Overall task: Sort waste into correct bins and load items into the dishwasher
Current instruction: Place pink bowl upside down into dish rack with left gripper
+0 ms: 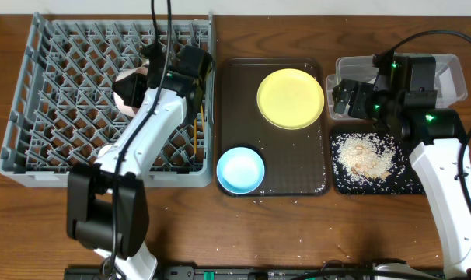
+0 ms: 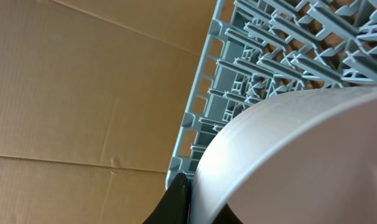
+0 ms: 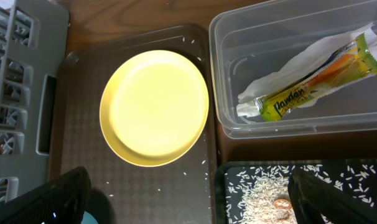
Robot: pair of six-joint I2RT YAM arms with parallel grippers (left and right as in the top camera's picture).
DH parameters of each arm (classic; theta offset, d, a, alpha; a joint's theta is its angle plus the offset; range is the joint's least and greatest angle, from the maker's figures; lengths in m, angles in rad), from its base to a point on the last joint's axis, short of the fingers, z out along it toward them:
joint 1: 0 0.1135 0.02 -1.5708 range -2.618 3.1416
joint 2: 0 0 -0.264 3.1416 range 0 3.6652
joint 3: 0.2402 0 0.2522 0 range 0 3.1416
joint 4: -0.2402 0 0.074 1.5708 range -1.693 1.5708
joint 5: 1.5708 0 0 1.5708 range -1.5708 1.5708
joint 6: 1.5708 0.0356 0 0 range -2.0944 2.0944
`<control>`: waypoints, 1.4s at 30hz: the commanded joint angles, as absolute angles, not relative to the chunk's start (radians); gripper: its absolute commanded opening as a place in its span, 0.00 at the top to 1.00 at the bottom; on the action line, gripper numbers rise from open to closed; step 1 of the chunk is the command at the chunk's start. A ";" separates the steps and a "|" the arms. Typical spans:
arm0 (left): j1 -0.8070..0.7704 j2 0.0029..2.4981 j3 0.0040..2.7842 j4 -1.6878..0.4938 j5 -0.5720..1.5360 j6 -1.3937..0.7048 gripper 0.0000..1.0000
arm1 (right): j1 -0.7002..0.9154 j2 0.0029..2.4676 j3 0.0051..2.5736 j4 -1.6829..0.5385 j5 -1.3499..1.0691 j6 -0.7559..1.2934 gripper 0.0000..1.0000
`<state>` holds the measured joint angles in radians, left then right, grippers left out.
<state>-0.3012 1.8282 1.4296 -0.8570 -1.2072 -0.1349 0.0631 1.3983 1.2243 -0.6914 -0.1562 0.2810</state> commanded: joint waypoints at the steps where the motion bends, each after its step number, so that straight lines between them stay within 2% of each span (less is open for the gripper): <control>1: -0.300 1.879 1.417 -0.855 -1.277 -0.179 0.93 | 0.059 1.393 1.234 -0.693 -0.146 0.283 0.01; 11: -0.300 1.943 1.417 -0.739 -1.275 -0.204 0.93 | 0.059 1.393 1.234 -0.693 -0.146 0.283 0.01; 27: -0.382 1.958 1.417 -0.736 -1.268 -0.204 0.92 | 0.059 1.393 1.234 -0.693 -0.146 0.283 0.01; 32: -0.411 1.958 1.417 -0.751 -1.251 -0.203 0.83 | 0.059 1.393 1.234 -0.693 -0.146 0.283 0.01; 39: -0.418 1.958 1.417 -0.758 -1.118 -0.204 0.83 | 0.059 1.393 1.234 -0.693 -0.146 0.283 0.01; 42: -0.419 1.958 1.417 -0.757 -1.009 -0.203 0.62 | 0.059 1.393 1.234 -0.692 -0.146 0.283 0.01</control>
<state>-0.4118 1.9434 1.4216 -0.7563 -1.1542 -0.1879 0.0631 1.3983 1.2243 -0.6918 -0.1562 0.2810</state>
